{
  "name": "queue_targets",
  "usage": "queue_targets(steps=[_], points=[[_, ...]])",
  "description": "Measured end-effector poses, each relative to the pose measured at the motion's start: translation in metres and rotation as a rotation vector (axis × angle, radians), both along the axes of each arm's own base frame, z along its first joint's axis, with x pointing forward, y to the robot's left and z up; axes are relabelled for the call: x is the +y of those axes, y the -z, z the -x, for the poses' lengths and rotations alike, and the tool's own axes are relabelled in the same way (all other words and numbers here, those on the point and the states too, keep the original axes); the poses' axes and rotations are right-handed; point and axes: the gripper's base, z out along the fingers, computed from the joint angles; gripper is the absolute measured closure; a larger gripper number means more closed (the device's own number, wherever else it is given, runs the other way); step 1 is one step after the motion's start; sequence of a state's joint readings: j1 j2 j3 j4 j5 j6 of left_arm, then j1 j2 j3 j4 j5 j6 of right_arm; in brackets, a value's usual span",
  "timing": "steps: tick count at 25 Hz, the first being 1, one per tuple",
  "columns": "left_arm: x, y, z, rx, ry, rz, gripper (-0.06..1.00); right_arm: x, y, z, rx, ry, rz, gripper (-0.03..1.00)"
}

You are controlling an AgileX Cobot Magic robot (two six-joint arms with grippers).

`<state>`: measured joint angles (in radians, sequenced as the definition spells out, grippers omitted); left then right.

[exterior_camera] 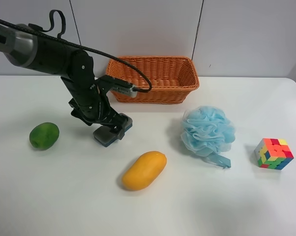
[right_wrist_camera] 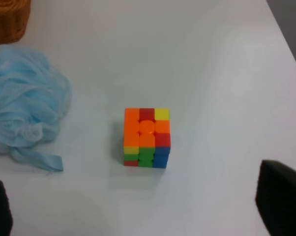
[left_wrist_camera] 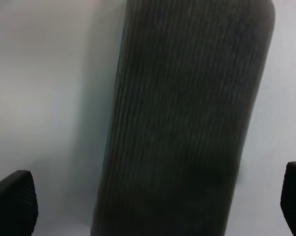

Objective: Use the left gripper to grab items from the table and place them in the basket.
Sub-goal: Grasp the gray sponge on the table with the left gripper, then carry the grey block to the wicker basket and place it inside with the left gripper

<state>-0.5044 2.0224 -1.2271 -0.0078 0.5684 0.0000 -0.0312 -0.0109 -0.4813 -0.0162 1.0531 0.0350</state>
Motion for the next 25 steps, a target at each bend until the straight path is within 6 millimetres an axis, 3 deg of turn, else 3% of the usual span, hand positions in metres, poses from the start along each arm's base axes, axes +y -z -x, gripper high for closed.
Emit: queue_targets(steps=[10,13,18,25], points=[[0.000,0.017,0.000,0.033,0.012,-0.019,-0.04,0.000,0.000,0.000,0.000,0.000,0.000,-0.03],[0.000,0.017,0.000,0.033,0.012,-0.019,0.05,0.000,0.000,0.000,0.000,0.000,0.000,-0.03],[0.000,0.017,0.000,0.034,0.011,-0.018,0.38,0.000,0.000,0.000,0.000,0.000,0.000,-0.03],[-0.001,0.017,0.000,0.034,0.011,-0.017,0.39,0.000,0.000,0.000,0.000,0.000,0.000,-0.03]])
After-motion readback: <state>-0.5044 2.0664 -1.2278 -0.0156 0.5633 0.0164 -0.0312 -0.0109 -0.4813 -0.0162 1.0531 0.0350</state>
